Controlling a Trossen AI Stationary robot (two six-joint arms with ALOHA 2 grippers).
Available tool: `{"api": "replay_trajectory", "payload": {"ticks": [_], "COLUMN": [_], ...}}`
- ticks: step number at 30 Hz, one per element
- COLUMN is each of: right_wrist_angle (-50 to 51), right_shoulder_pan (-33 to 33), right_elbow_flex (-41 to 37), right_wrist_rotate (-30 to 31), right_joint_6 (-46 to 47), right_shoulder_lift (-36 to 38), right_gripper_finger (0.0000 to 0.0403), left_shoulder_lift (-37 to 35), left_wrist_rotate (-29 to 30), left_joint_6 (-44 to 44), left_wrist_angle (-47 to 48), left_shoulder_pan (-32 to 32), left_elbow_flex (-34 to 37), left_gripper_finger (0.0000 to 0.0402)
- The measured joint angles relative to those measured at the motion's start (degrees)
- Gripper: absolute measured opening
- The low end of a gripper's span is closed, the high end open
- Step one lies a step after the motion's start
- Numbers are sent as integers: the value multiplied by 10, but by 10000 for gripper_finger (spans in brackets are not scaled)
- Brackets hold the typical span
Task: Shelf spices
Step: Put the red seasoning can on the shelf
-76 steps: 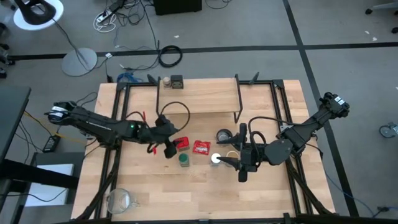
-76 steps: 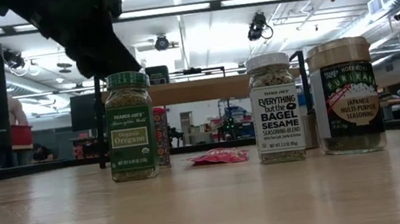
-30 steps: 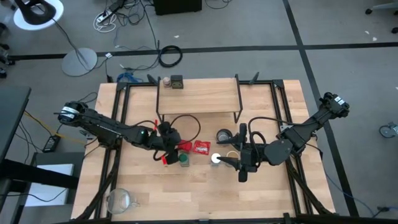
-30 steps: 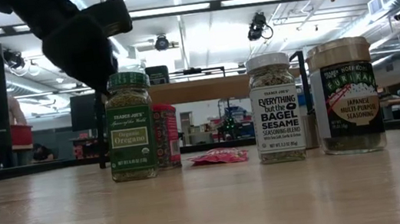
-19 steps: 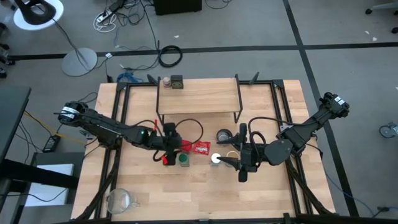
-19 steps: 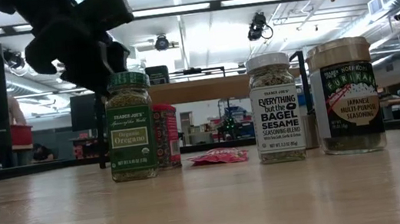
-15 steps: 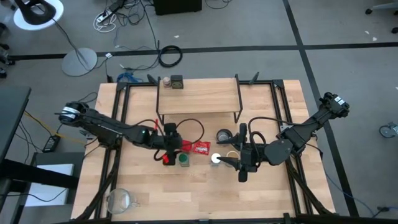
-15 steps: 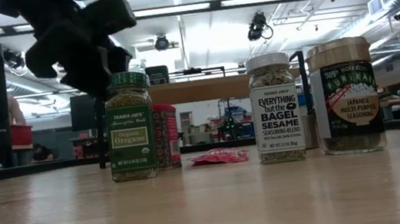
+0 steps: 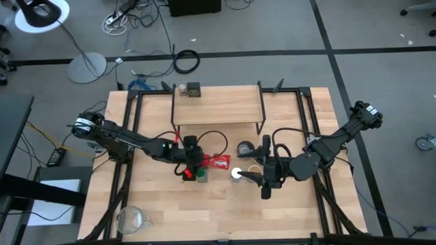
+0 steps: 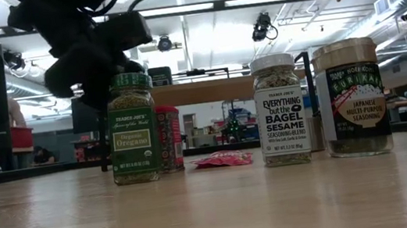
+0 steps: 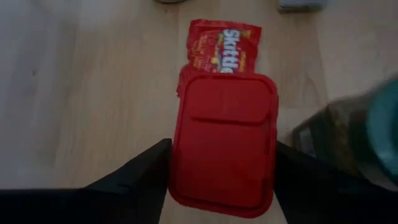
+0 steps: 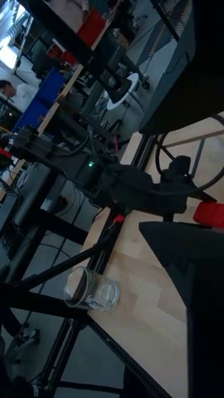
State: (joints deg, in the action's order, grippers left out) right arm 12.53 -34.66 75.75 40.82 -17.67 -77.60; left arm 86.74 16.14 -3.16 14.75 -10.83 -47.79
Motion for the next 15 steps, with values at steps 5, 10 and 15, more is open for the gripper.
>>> {"api": "replay_trajectory", "payload": {"ticks": [5,10,15], "right_wrist_angle": [0,0,0], "right_shoulder_pan": [0,0,0], "right_elbow_flex": [0,0,0], "right_wrist_rotate": [0,0,0], "right_joint_6": [0,0,0], "right_shoulder_lift": [0,0,0], "right_gripper_finger": [240,240,240], "left_shoulder_lift": [0,-2,-2], "left_wrist_rotate": [1,-1,26], "left_joint_6": [-29,-30,6], "left_wrist_angle": [4,37,169], "left_shoulder_pan": [4,4,3], "left_elbow_flex": [-7,-40,-151], "left_gripper_finger": [195,195,195]}}
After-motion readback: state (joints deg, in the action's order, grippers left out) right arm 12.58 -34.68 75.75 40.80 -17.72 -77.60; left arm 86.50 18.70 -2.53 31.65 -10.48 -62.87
